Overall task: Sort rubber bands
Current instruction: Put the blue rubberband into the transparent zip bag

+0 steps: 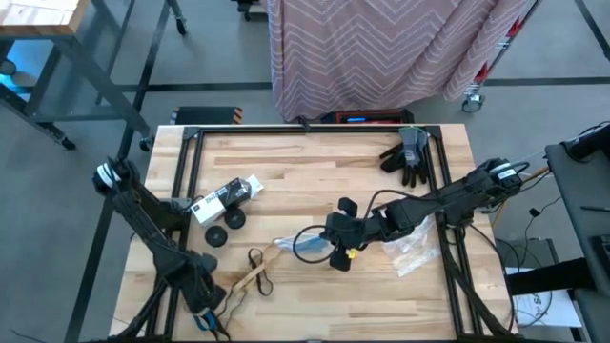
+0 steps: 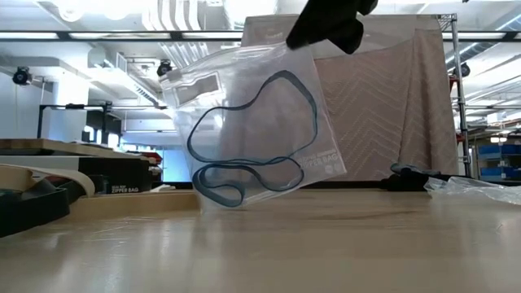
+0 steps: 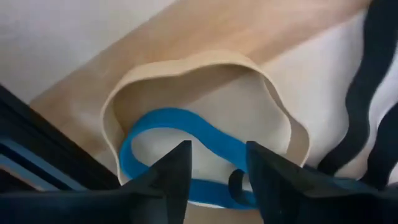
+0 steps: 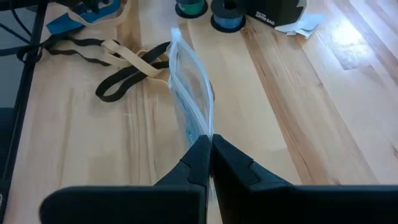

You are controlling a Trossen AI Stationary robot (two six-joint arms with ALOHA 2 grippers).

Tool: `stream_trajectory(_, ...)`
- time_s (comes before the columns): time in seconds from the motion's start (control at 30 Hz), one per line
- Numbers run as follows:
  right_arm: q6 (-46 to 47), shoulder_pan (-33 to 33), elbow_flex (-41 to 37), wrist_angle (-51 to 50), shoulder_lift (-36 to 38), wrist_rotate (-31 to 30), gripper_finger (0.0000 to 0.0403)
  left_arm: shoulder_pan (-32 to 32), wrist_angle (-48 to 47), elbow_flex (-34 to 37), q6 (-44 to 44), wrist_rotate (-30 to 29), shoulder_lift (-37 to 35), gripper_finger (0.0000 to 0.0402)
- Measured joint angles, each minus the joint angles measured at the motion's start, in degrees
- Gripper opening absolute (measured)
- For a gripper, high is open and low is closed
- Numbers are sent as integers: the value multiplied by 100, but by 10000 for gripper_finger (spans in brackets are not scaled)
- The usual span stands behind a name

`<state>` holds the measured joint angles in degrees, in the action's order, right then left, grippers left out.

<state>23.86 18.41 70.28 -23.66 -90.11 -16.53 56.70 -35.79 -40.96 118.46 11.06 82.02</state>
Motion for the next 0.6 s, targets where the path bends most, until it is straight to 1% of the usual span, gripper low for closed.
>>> stream_trajectory(0.07, -5, -2, 0, 0, 0, 0, 0, -40, 23, 84, 55, 55, -5, 126)
stream_trajectory(0.23, -42, -2, 0, 0, 0, 0, 0, -174, -110, 124, -129, 43, 4, 99)
stream_trajectory(0.4, -47, -2, 0, 22, 0, 0, 0, -227, -83, 104, -253, 47, 22, 47)
stream_trajectory(0.5, -49, -2, 0, 22, 0, 0, 0, -229, -70, 106, -557, -33, 31, 12)
stream_trajectory(0.6, -49, -2, 0, 22, 0, 0, 0, -251, -84, 53, -834, -263, 35, 6)
